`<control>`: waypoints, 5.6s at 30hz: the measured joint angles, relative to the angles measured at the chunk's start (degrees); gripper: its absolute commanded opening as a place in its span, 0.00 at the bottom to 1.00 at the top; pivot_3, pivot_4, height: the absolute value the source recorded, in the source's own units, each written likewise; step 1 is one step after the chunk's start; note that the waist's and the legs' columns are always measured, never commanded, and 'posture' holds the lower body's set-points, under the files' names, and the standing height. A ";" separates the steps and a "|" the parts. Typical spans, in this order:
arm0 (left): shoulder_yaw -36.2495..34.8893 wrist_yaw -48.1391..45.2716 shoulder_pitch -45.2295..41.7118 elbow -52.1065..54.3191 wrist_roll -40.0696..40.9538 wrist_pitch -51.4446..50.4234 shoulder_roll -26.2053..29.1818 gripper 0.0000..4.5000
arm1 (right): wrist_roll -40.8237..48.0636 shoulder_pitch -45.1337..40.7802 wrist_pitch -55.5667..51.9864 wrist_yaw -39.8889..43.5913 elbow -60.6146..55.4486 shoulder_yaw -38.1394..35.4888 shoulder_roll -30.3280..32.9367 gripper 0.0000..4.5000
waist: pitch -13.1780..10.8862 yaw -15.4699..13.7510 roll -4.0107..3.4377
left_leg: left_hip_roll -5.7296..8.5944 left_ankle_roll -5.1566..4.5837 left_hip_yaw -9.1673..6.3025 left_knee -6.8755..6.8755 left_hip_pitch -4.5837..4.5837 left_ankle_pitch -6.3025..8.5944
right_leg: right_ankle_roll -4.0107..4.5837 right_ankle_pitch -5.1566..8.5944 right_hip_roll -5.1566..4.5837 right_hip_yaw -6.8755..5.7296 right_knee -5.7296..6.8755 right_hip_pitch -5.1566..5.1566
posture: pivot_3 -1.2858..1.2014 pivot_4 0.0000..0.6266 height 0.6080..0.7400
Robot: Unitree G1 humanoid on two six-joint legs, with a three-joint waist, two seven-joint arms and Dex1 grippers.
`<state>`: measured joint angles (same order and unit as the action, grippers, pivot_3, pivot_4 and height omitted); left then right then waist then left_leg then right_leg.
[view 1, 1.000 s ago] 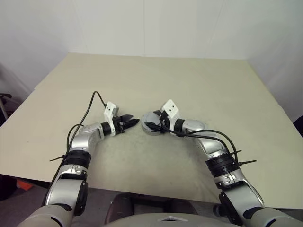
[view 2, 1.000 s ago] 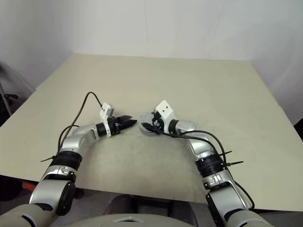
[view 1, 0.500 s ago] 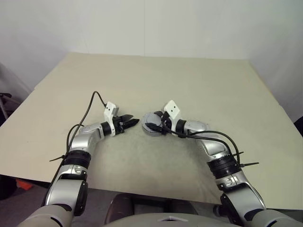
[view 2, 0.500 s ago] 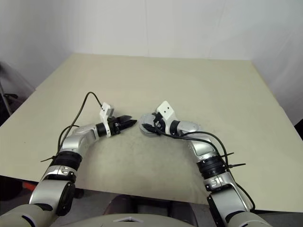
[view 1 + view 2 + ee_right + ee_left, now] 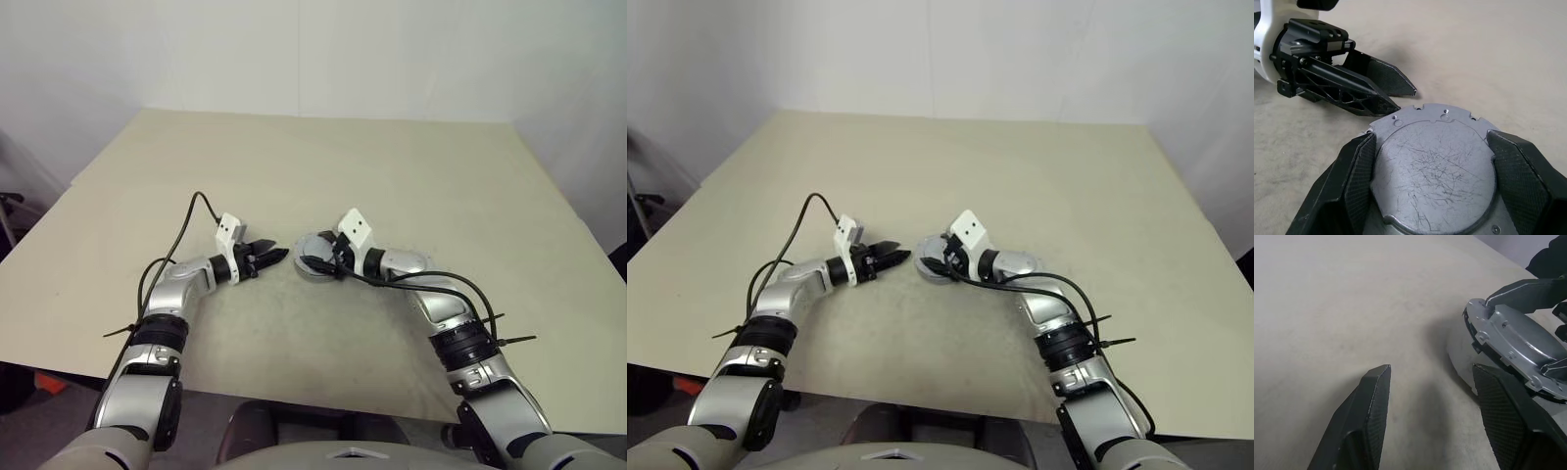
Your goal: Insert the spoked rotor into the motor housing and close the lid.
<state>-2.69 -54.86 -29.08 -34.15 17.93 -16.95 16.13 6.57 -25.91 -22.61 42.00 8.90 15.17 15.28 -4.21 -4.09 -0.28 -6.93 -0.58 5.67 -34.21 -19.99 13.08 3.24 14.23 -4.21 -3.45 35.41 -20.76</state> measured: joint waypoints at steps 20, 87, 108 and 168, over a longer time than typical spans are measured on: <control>-0.01 0.27 0.64 1.38 0.06 -0.68 0.01 0.62 | 4.45 -0.02 -7.10 2.25 -2.80 -3.21 -0.05 0.70 | 0.02 0.03 0.01 | 0.00 -0.09 0.00 0.00 -0.01 0.05 | 0.00 0.00 0.00 -0.03 -0.12 -0.06 | 0.52 0.00 1.00; 0.01 0.41 1.92 3.01 0.03 -0.98 0.00 0.62 | 0.35 -0.49 -2.79 0.47 -1.37 -0.33 -0.15 0.70 | 0.01 0.13 0.01 | -0.01 0.03 0.00 0.00 -0.01 -0.02 | 0.00 0.00 0.00 -0.02 0.04 -0.06 | 0.52 0.00 1.00; 0.07 0.42 2.31 2.96 -0.01 -1.02 -0.01 0.62 | -0.16 -1.43 -3.11 -0.67 -0.33 1.28 0.85 0.70 | 0.02 0.09 0.02 | -0.01 0.23 -0.01 0.01 0.27 0.07 | 0.01 0.00 0.00 -0.02 0.05 0.35 | 0.52 0.00 1.00; 0.67 0.75 2.92 5.43 1.00 -5.65 -0.66 0.62 | -0.18 -1.72 -6.04 -3.14 -1.35 0.83 0.92 0.70 | 0.02 -0.58 0.00 | -0.16 0.47 0.20 0.63 0.62 -0.11 | -0.10 -0.04 -0.01 -0.02 -0.25 0.56 | 0.52 0.00 1.00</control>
<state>-2.02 -54.11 -26.16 -28.72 18.92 -22.60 15.47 6.40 -27.63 -28.65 38.86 7.54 16.00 16.21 -4.19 -4.67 -0.28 -7.08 -0.11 5.88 -33.58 -19.37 12.97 3.15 14.19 -4.22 -3.47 35.16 -20.20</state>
